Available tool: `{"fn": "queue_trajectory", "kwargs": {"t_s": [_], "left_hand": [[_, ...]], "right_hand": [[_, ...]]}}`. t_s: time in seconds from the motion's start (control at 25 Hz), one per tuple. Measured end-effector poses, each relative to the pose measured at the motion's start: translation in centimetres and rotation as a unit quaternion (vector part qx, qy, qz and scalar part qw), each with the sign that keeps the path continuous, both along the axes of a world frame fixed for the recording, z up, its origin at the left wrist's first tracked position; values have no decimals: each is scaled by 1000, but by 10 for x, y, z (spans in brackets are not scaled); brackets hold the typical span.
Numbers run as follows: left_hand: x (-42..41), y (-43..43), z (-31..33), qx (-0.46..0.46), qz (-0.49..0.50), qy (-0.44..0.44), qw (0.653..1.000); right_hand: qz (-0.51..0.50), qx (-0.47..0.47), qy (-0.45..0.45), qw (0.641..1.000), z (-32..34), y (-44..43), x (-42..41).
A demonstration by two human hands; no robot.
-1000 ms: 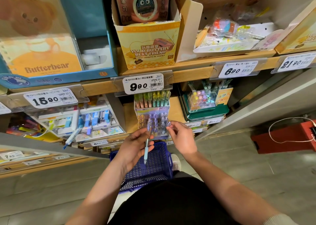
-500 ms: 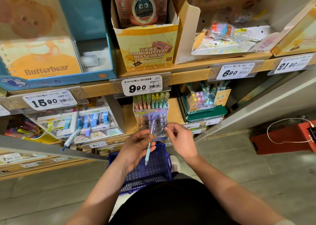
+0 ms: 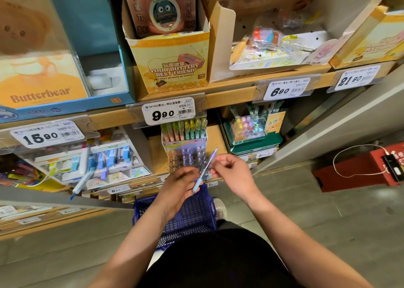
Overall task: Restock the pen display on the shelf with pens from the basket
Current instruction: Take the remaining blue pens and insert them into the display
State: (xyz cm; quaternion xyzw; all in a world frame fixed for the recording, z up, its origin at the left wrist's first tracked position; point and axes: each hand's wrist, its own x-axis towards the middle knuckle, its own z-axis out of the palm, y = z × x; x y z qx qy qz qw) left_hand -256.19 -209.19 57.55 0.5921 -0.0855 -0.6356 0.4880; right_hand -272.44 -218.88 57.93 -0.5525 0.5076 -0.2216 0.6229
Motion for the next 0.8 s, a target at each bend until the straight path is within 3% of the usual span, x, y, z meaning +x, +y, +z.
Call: {"fn": "queue_trajectory", "kwargs": {"t_s": [0.16,0.32,0.8], "left_hand": [[9,15,-8,22,37,18,999],[13,25,-11,21,69,47,996],[14,22,-6,14,73,28,997]], "right_hand": [[-46,-105,62,992,-4,-14,-16],[-18,-213,142,966,-18,-11,-14],[89,-282,186,937,-41,-11,5]]}}
